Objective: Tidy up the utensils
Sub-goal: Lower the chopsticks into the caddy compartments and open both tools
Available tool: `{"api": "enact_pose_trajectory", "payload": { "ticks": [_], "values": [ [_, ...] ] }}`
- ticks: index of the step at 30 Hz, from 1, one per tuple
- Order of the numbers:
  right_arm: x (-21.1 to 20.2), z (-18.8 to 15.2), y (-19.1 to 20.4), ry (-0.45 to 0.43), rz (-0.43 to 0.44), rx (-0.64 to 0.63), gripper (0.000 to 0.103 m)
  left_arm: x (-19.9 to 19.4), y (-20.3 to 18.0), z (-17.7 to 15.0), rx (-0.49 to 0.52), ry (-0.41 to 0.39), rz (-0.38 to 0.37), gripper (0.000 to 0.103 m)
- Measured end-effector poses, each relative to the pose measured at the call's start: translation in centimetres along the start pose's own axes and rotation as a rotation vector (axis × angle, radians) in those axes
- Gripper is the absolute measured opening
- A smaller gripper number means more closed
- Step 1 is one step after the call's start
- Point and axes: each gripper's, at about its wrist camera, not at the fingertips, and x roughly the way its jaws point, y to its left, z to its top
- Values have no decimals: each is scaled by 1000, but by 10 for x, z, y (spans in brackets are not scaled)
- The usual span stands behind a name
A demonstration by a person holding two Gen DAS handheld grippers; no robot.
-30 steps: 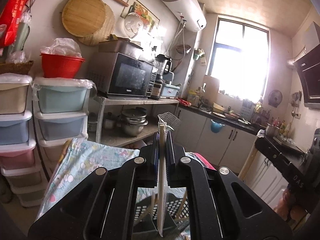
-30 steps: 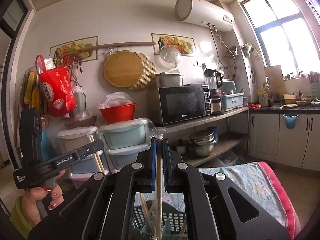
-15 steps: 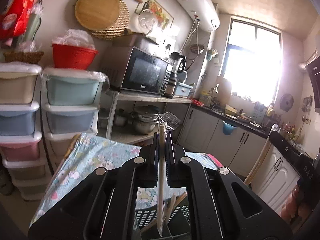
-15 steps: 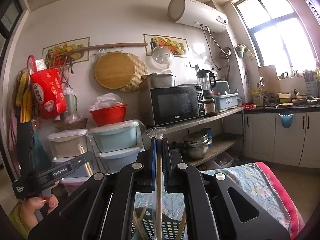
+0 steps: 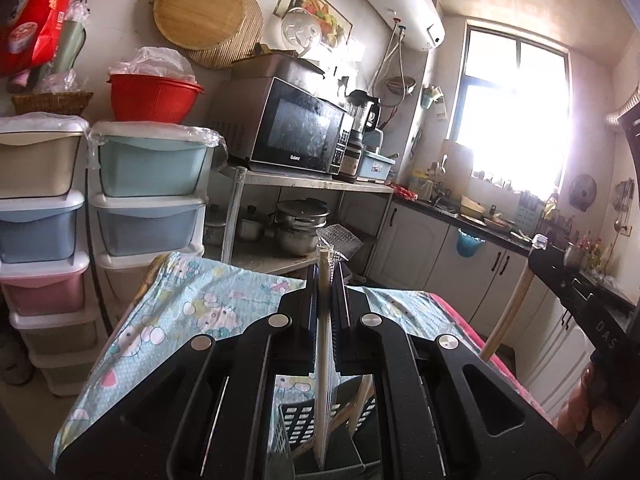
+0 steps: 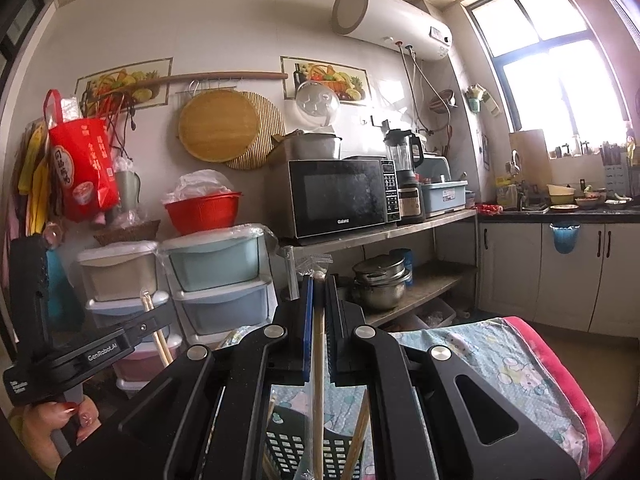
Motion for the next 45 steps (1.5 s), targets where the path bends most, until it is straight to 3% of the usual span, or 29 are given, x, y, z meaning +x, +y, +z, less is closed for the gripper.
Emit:
{"api": "enact_pose_trajectory", "payload": {
  "ticks": [10, 29, 35, 45],
  "values": [
    [7, -20, 6, -13, -7, -28, 6, 6, -3, -21, 11, 27, -14, 3],
    [-2, -44, -11, 42, 11, 52, 11, 7, 0, -44, -1, 84, -11, 3],
    [-4, -48, -12, 60, 4, 57, 13, 6, 4, -47, -15, 95, -6, 12],
    [-12, -56, -13, 91, 18, 62, 29, -2, 13, -53, -50, 102, -19, 48]
  ]
}}
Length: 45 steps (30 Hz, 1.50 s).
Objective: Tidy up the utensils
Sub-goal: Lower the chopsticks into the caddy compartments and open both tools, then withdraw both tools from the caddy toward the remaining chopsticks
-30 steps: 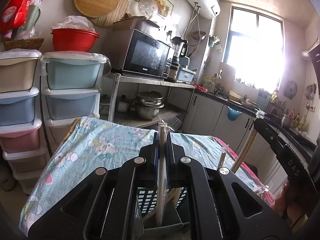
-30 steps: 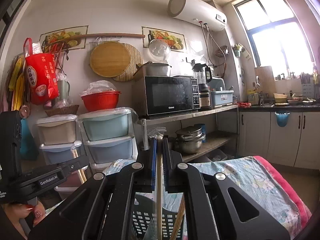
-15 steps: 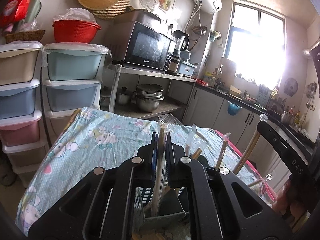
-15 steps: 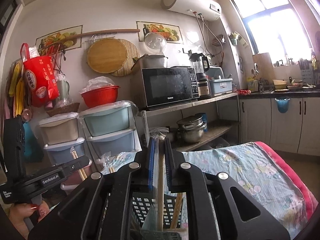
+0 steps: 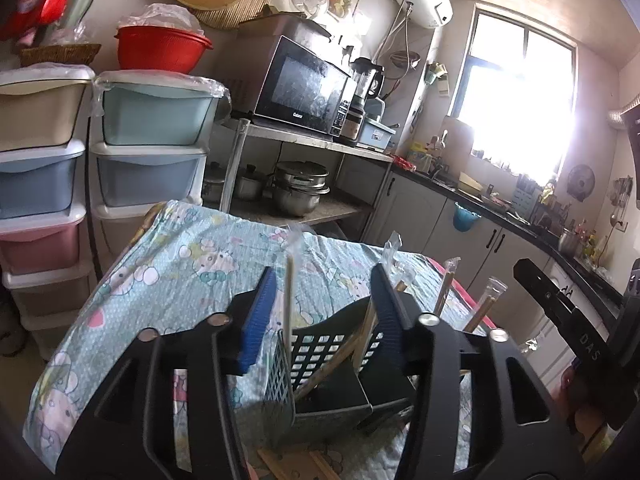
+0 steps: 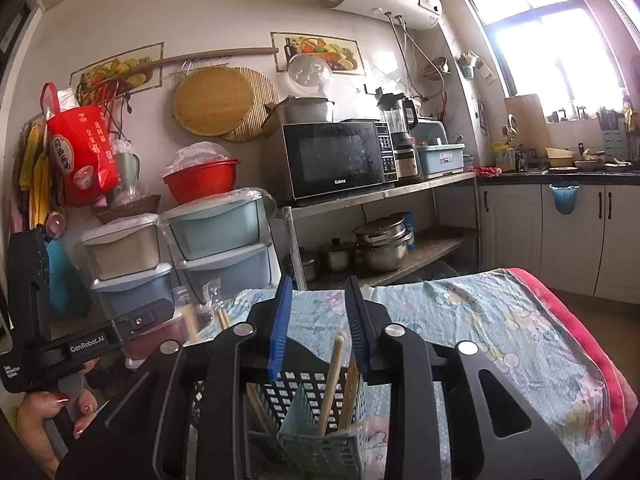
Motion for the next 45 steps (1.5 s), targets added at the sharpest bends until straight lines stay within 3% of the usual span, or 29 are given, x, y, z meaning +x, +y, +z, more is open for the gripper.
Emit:
{"api": "enact_pose_trajectory", "payload": {
  "ticks": [13, 32, 45],
  "values": [
    [-15, -9, -1, 40, -5, 1, 42, -15, -1, -11, 8, 8, -2, 92],
    [-43, -24, 4, 121, 10, -30, 44, -37, -3, -35, 20, 29, 22, 92],
    [-51, -54, 10, 274, 41, -49, 45, -42, -4, -58, 43, 103, 48, 92]
  ]
}}
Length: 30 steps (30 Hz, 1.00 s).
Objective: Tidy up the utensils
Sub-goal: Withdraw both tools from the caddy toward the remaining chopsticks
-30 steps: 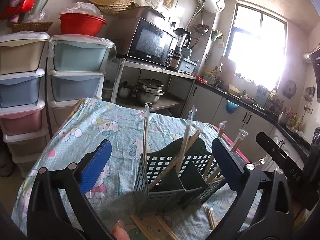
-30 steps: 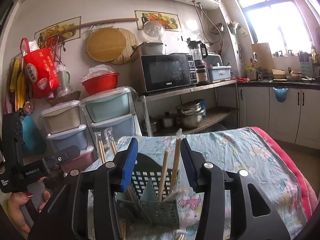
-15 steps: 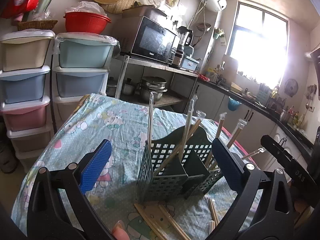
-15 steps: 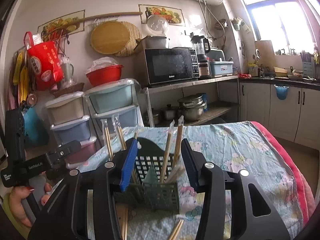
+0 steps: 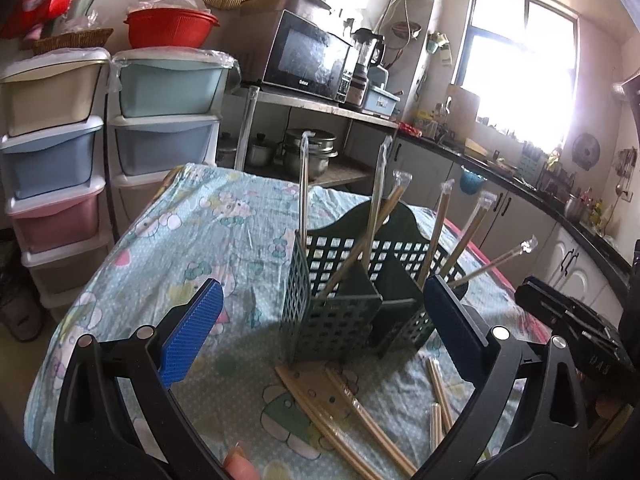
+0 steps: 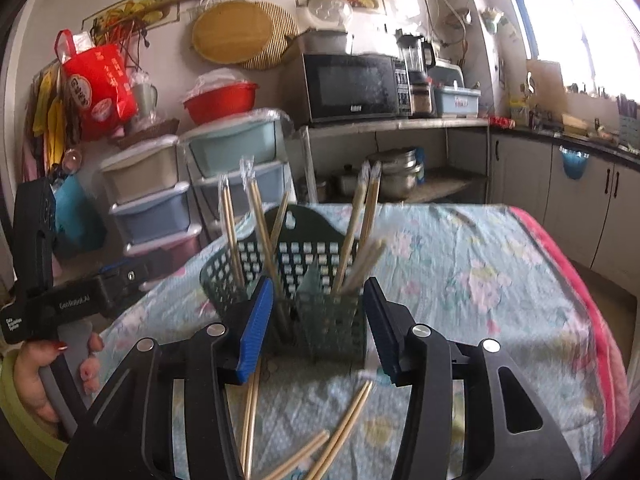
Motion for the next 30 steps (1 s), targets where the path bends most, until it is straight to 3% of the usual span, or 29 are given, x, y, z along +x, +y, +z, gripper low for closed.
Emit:
{"api": "enact_pose_trajectory", "payload": {
  "ticks": [12, 30],
  "values": [
    [4, -25, -3, 108, 4, 32, 45, -2, 2, -14, -14, 39, 6, 92],
    [7, -54, 3, 265, 69, 65, 40, 19, 14, -44, -56, 176, 8, 92]
  ]
}}
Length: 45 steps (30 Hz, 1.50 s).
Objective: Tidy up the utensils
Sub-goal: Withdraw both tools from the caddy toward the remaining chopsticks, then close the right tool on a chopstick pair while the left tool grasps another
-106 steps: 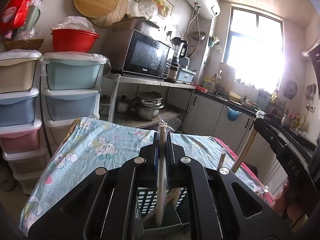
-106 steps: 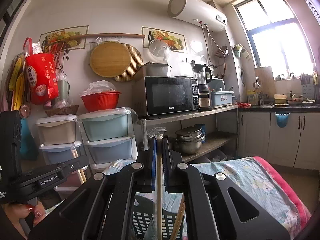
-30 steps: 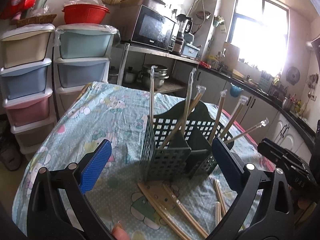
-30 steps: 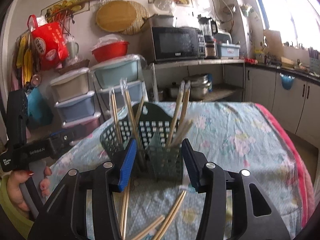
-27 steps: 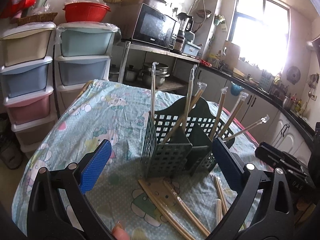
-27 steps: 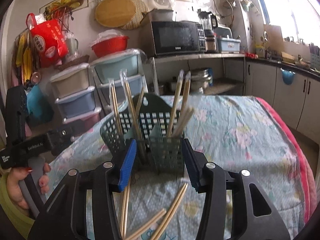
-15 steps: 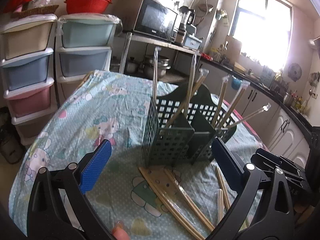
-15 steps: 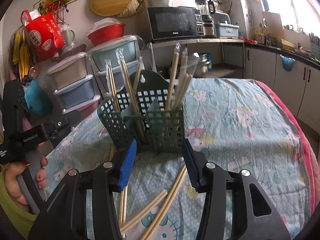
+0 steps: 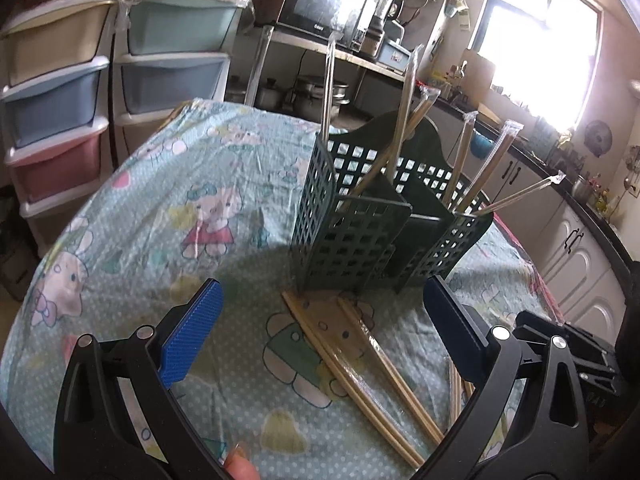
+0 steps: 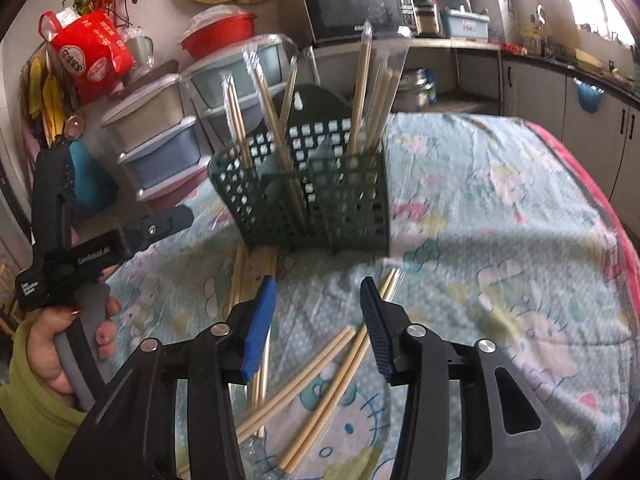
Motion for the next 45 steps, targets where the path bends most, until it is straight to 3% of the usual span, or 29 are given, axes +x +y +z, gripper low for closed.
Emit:
{"api": "enact_pose_trajectory", "payload": {
  "ticks": [10, 18, 24, 34, 39, 45],
  "values": [
    [18, -14, 5, 132, 13, 9, 32, 17, 6, -18, -27, 91, -7, 92],
    [35, -21, 5, 215, -3, 24, 30, 36, 9, -28, -63, 192, -94, 58],
    [51, -23, 3, 277, -21, 47, 28, 51, 10, -33, -71, 265, -100, 56],
    [81, -8, 4, 302, -31, 52, 28, 69, 15, -23, -87, 304, -80, 52],
    [93, 0, -2, 310, -19, 64, 27, 81, 23, -15, -101, 309, -56, 38],
    [103, 8, -8, 306, -14, 57, 18, 91, 29, -8, -106, 318, -20, 25]
  ]
}}
